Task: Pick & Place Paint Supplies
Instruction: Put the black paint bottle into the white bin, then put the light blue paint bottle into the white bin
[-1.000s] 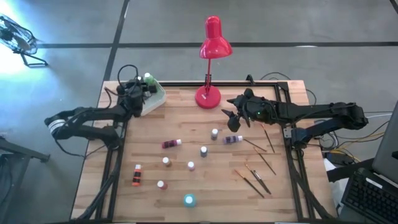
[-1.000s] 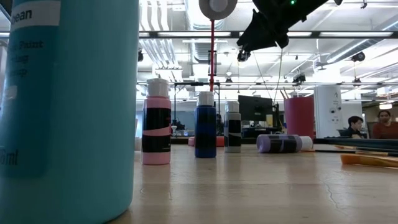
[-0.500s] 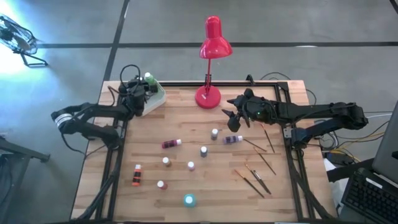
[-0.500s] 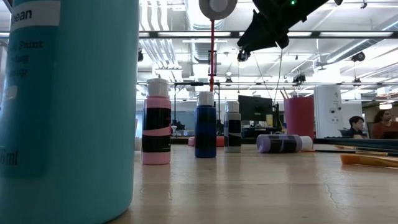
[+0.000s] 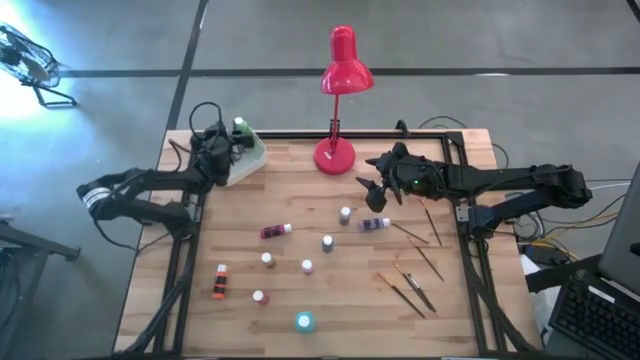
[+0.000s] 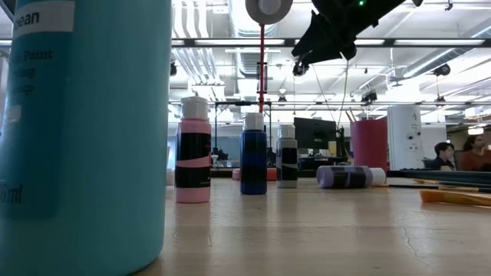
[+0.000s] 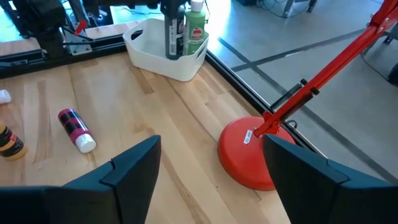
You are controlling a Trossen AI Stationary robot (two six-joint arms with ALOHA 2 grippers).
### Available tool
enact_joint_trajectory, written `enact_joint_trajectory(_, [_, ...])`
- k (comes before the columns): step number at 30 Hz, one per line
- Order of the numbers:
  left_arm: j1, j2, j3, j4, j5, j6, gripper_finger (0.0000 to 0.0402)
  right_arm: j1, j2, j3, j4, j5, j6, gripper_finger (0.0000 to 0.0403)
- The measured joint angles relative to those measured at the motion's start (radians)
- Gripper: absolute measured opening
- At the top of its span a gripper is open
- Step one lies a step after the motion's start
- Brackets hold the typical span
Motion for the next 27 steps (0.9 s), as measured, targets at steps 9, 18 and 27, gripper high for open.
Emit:
enact_joint_trajectory(9, [-0.020, -0.196, 0.003, -0.003, 0.000, 0.132, 0.0241, 0.000, 0.000, 0.000, 0.000, -0.009, 0.000, 0.0300])
enact_joint_trajectory(18, [-0.145, -0.453, 0.007, -0.060, 0.356, 0.201, 0.0239, 0.000, 0.000, 0.000, 0.001, -0.009, -0.008, 0.0319])
enact_joint_trajectory(27, [-0.235, -0.581, 0.118, -0.502, 0.849, 0.011, 0.0237, 0.000, 0.000, 0.000, 0.008, -0.009, -0.003, 0.0347])
